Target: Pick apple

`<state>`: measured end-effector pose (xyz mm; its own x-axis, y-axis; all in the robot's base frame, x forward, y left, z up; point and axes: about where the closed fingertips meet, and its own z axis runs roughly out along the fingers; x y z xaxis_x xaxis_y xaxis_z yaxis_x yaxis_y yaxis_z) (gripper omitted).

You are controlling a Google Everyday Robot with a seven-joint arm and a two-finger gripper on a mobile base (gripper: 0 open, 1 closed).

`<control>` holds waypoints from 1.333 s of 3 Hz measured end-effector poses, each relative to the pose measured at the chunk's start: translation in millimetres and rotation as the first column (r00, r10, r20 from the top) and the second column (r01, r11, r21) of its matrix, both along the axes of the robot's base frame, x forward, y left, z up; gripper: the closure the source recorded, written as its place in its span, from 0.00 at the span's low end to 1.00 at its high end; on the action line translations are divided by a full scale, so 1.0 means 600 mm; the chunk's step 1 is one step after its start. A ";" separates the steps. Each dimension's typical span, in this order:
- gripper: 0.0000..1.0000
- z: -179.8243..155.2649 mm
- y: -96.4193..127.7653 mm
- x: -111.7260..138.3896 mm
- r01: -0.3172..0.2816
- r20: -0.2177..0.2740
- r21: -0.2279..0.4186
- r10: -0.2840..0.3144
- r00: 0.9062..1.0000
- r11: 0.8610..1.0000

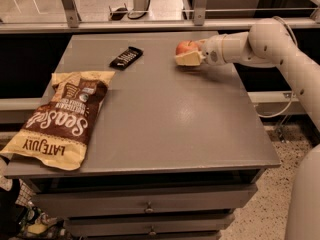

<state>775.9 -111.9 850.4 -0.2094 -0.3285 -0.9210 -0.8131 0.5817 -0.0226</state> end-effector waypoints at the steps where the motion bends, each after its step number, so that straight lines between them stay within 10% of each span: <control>1: 1.00 0.000 0.000 0.000 0.000 0.000 0.000 0.000 1.000 1.000; 4: 1.00 0.099 -0.011 0.005 0.018 0.121 -0.106 -0.006 0.993 0.994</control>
Offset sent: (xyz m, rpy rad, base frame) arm 0.0021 -0.0106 0.0445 -0.1004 -0.0787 -0.0153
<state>778.9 -118.2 909.7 -0.1036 -0.4245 -0.8995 -0.7936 0.5804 -0.1825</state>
